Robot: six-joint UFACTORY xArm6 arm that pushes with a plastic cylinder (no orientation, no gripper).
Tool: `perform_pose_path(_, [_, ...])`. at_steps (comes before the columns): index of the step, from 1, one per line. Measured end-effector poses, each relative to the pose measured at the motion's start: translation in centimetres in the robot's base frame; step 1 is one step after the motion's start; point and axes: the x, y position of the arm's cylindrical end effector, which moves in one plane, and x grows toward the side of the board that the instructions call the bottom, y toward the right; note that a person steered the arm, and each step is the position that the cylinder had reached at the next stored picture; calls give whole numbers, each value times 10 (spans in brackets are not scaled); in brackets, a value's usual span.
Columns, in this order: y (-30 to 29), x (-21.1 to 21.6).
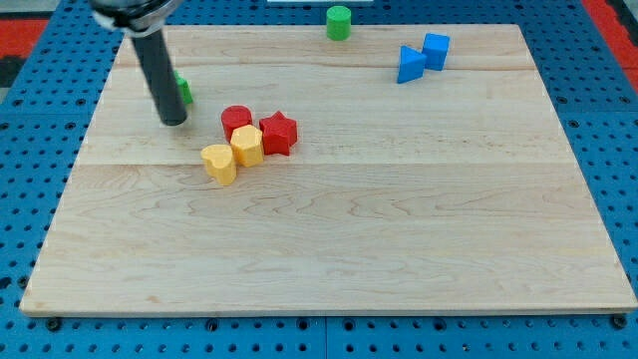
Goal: Separate yellow blocks from red blocks
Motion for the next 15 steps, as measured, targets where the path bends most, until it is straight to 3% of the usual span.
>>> perform_pose_path(7, [15,6])
perform_pose_path(9, [51,43])
perform_pose_path(15, [251,8])
